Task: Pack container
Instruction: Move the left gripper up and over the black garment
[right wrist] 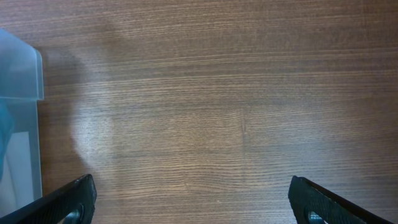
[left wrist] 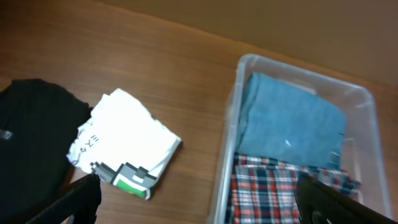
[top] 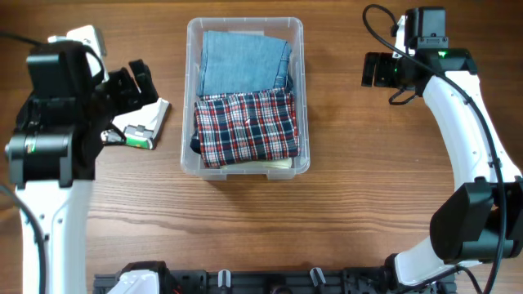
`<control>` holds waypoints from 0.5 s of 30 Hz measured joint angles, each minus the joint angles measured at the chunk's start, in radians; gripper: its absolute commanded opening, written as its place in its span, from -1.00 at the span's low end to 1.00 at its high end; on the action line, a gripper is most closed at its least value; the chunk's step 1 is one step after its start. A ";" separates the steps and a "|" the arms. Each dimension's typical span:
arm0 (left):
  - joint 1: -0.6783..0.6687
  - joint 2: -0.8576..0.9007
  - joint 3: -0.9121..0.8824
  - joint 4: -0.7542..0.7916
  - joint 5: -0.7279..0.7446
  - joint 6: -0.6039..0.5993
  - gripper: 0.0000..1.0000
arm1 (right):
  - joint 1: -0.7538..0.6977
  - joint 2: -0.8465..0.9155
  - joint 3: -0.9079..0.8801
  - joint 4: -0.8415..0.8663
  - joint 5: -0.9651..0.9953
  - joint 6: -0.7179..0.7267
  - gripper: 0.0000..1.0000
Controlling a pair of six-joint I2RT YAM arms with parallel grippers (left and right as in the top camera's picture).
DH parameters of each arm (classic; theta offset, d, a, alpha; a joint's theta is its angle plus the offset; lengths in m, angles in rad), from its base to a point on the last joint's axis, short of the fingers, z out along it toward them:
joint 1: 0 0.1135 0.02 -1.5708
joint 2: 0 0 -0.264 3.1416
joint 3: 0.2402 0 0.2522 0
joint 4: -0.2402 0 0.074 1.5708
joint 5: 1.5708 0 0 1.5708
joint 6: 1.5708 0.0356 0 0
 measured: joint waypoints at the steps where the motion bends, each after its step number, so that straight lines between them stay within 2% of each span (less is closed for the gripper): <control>1: 0.001 0.011 0.000 0.000 -0.013 -0.009 0.99 | 0.000 0.000 0.000 0.000 0.000 0.000 1.00; 5: 0.042 0.069 0.001 -0.046 -0.121 -0.139 1.00 | 0.000 0.000 0.000 0.000 0.000 0.000 1.00; 9: 0.168 0.120 0.001 -0.076 -0.189 -0.261 0.99 | 0.000 0.000 0.000 0.000 0.000 0.000 1.00; 12: 0.269 0.146 0.001 -0.077 -0.191 -0.299 0.99 | 0.000 0.000 0.000 0.000 0.000 0.000 0.99; 15: 0.380 0.176 0.001 -0.072 -0.156 -0.288 1.00 | 0.000 0.000 0.000 0.000 0.000 0.000 1.00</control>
